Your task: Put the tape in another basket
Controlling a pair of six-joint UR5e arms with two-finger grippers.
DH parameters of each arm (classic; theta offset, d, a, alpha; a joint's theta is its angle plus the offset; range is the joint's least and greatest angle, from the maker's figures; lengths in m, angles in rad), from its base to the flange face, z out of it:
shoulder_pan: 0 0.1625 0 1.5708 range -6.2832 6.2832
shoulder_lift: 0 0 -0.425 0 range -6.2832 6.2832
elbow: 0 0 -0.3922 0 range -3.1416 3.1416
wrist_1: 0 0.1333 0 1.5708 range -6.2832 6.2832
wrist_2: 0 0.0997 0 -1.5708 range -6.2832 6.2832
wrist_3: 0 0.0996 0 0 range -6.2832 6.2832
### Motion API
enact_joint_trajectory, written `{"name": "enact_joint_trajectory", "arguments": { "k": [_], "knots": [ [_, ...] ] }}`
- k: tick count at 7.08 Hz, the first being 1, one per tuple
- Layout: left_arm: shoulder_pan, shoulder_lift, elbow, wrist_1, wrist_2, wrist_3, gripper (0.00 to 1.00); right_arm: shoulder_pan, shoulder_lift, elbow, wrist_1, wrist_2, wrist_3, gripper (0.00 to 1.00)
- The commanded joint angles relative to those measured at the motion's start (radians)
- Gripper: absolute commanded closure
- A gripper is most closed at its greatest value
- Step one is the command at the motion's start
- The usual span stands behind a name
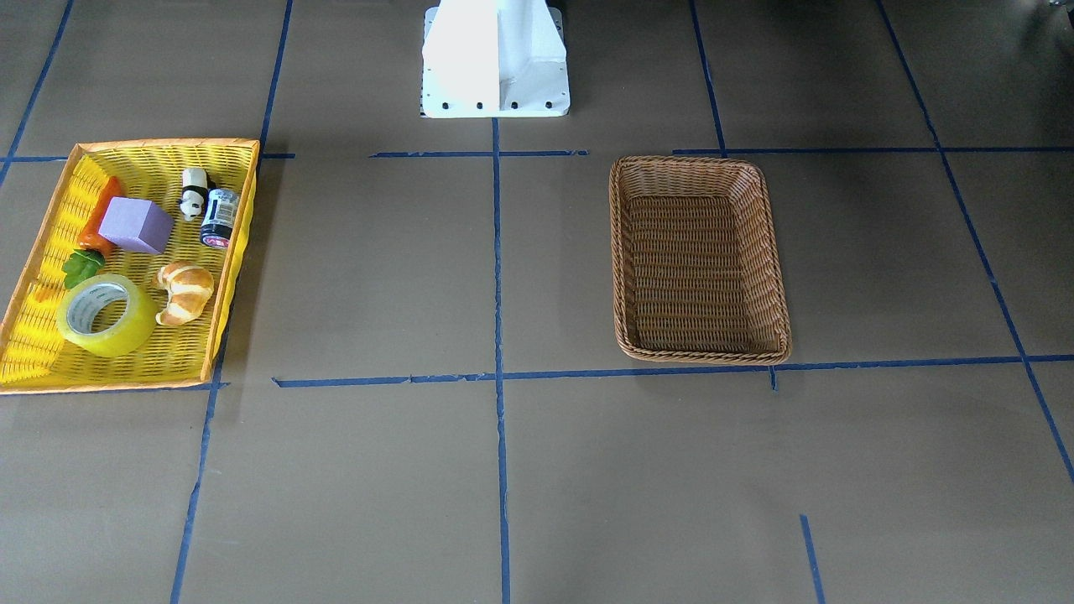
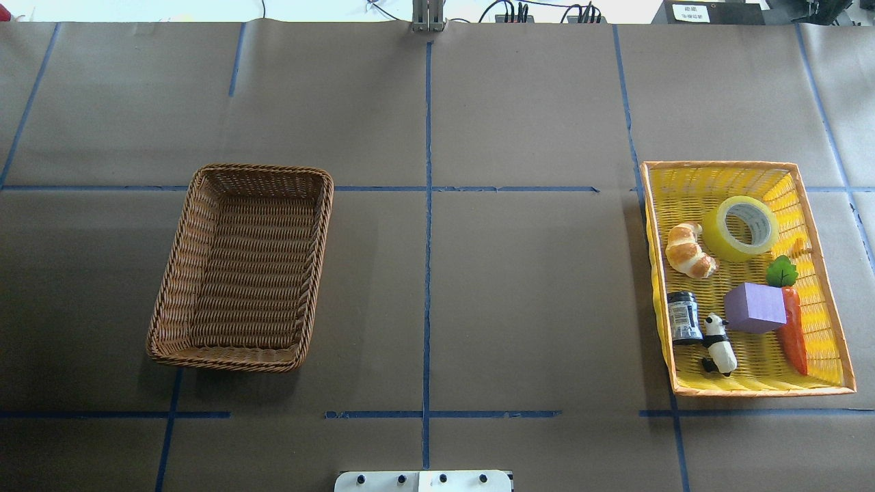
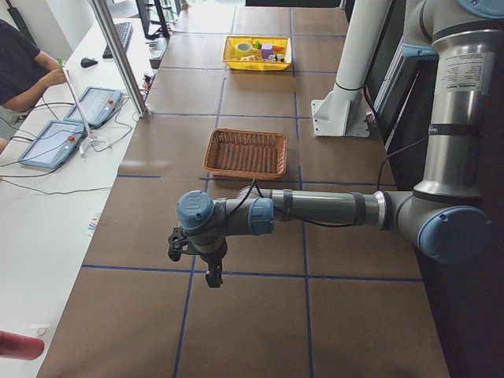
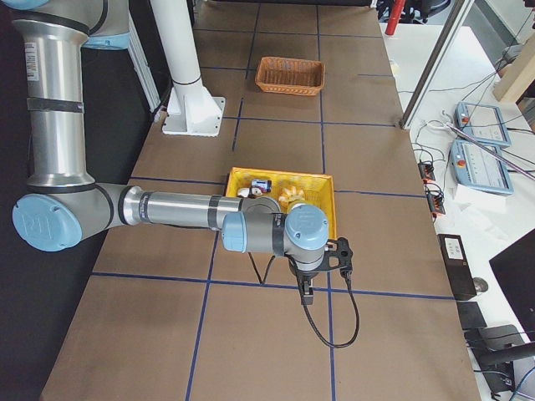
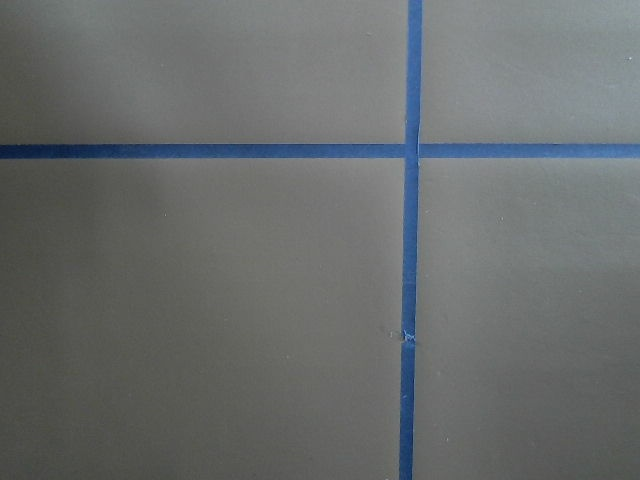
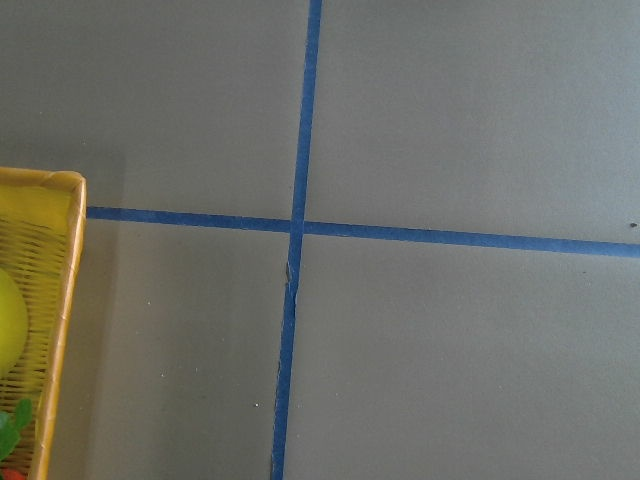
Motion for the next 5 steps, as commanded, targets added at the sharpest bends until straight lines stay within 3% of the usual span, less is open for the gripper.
{"name": "enact_joint_trajectory", "arguments": {
  "k": [1, 5],
  "knots": [
    [0.0, 0.0, -0.001, 0.0, 0.0, 0.0, 0.0, 0.0, 0.0, 0.001, 0.0, -0.004, 0.003, 0.0],
    [0.0, 0.0, -0.001, 0.0, 0.0, 0.0, 0.0, 0.0, -0.002, -0.002, 0.001, 0.006, 0.003, 0.0]
  ]
}}
